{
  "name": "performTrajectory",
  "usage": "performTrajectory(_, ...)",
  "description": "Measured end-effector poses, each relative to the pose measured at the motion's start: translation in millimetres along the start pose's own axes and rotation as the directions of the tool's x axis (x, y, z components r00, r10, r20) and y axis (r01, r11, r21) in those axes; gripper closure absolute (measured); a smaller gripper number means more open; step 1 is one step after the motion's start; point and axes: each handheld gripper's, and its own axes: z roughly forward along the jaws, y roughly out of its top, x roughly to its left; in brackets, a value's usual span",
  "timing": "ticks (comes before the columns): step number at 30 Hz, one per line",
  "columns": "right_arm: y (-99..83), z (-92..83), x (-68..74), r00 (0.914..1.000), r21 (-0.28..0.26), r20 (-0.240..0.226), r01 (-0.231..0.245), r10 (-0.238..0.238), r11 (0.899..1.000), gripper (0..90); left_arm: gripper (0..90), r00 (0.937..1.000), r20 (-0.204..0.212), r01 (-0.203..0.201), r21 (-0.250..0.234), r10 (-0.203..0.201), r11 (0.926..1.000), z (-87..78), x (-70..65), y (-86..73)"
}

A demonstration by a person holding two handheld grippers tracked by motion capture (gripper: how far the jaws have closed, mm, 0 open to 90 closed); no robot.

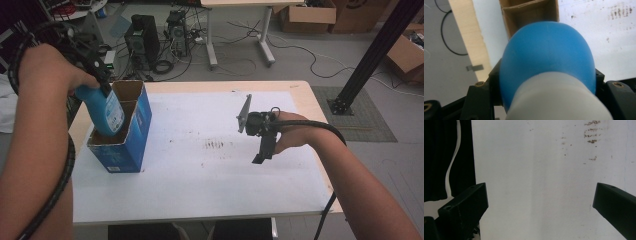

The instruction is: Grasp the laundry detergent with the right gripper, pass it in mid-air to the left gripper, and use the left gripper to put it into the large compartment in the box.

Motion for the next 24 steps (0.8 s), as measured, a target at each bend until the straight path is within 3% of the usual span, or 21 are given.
performTrajectory(14,3.0,3.2,0.5,1.0,0.007,-0.007,0.002,-0.002,1.0,0.0,38.9,0.9995,0.017,0.026,-0.005,-0.026,0.9997,88.7,2.6,4.1)
performTrajectory(24,-1.0,7.1,0.0,0.9997,0.009,-0.019,-0.016,0.016,1.0,0.0,38.9,0.9996,0.005,0.026,0.024,-0.026,0.9994,128.4,7.1,5.9)
